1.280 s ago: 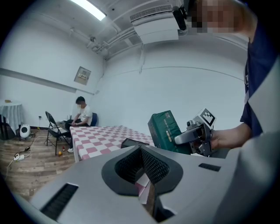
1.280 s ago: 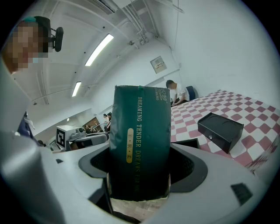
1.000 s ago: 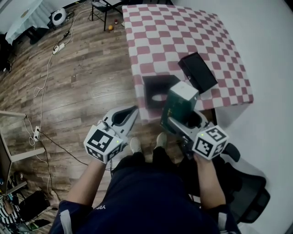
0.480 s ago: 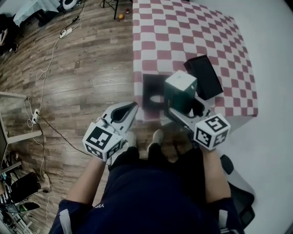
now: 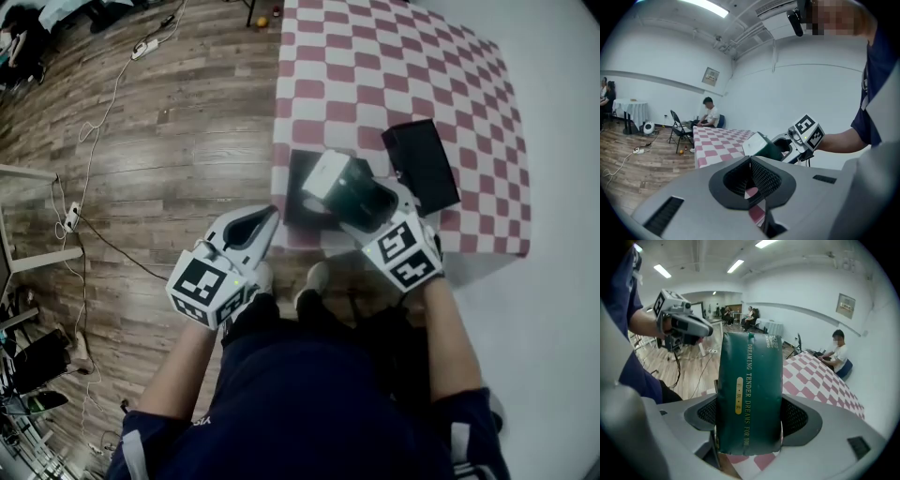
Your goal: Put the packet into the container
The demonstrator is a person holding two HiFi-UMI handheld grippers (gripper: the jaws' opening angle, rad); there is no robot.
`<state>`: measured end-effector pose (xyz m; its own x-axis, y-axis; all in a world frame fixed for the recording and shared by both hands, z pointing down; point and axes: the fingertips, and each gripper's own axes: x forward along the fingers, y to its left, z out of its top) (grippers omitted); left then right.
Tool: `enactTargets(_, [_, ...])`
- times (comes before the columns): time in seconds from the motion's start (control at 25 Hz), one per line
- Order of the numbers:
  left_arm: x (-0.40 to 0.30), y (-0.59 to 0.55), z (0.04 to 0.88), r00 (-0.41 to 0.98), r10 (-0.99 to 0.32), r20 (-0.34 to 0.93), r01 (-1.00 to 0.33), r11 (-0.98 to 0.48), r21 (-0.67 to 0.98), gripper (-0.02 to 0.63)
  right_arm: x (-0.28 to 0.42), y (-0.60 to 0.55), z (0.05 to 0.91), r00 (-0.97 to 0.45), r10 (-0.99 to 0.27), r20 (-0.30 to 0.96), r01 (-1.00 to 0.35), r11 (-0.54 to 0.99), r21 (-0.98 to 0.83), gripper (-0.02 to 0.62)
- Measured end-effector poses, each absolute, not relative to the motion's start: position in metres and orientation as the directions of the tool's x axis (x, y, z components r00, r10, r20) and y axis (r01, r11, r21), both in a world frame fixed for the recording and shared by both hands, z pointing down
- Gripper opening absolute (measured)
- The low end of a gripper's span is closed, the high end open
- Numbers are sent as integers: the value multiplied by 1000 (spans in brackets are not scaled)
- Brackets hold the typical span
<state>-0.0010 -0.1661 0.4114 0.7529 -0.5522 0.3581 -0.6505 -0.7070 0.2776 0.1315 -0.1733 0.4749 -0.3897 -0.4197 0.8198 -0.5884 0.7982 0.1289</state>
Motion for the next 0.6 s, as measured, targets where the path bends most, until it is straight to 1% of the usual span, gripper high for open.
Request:
enactTargets(0.12, [0, -166, 415, 745, -562, 360, -661, -695, 282, 26, 131, -172, 492, -333, -376, 865, -479, 857, 188, 393])
enactTargets(0.24, [-2, -166, 420, 739, -567, 364, -669, -682, 295, 26, 128, -168, 509, -289, -327, 900, -399, 895, 197, 393])
enactTargets(0.6, [-17, -172, 432, 725, -581, 371, -686, -657, 312, 26, 124, -166, 547, -194, -217, 957, -256, 953, 164, 393])
